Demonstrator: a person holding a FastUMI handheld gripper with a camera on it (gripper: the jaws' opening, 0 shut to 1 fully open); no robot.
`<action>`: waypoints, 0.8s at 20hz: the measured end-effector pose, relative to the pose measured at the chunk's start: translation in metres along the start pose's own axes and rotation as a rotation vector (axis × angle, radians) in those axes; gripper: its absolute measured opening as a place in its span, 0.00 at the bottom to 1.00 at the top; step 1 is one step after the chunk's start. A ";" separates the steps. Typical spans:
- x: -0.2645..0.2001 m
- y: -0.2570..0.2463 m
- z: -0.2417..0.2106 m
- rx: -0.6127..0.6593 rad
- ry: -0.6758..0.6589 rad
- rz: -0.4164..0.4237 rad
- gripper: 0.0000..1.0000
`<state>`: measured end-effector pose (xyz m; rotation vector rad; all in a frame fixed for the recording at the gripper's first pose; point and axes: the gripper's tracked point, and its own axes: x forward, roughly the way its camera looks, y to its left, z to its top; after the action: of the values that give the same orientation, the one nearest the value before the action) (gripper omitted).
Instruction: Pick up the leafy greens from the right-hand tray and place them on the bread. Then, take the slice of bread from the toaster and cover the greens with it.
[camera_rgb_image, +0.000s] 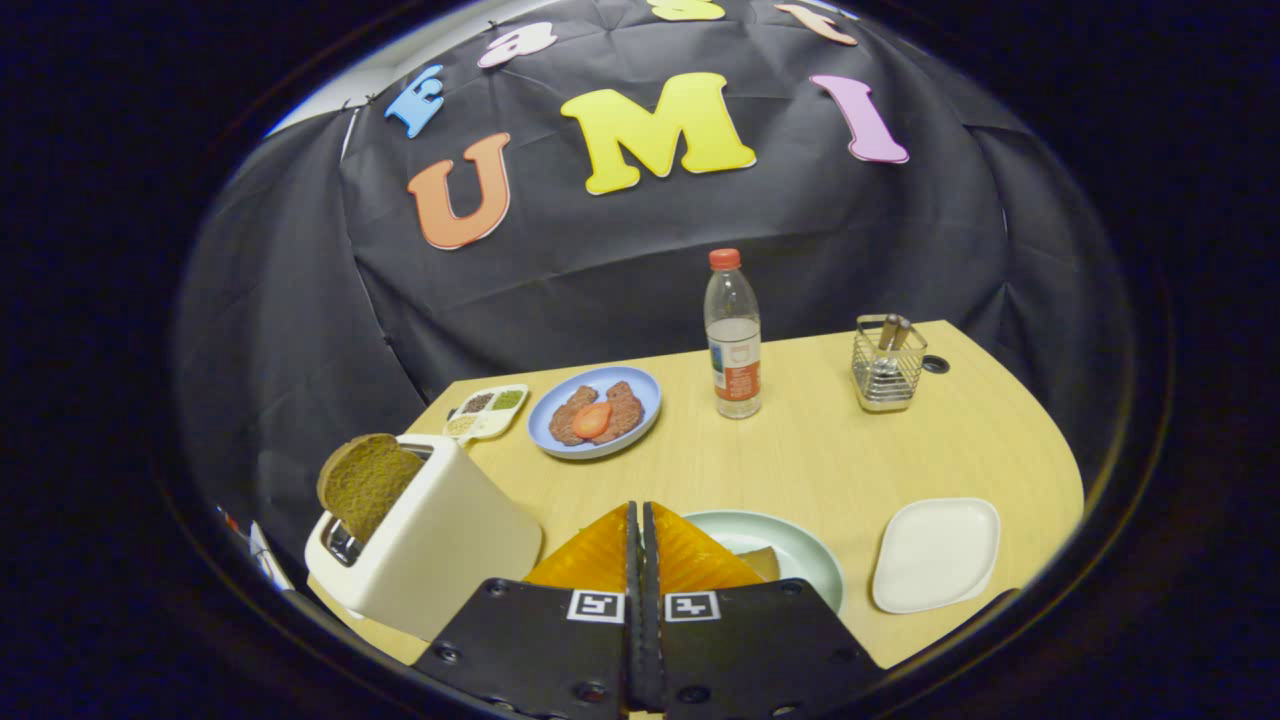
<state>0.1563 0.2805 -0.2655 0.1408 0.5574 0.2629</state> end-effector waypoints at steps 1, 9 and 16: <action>0.002 -0.007 0.000 -0.001 0.002 -0.008 0.00; 0.003 -0.057 -0.012 -0.017 0.018 -0.085 0.13; -0.024 -0.075 0.012 -0.078 -0.052 -0.118 0.58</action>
<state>0.1586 0.2015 -0.2590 0.0391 0.5014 0.1650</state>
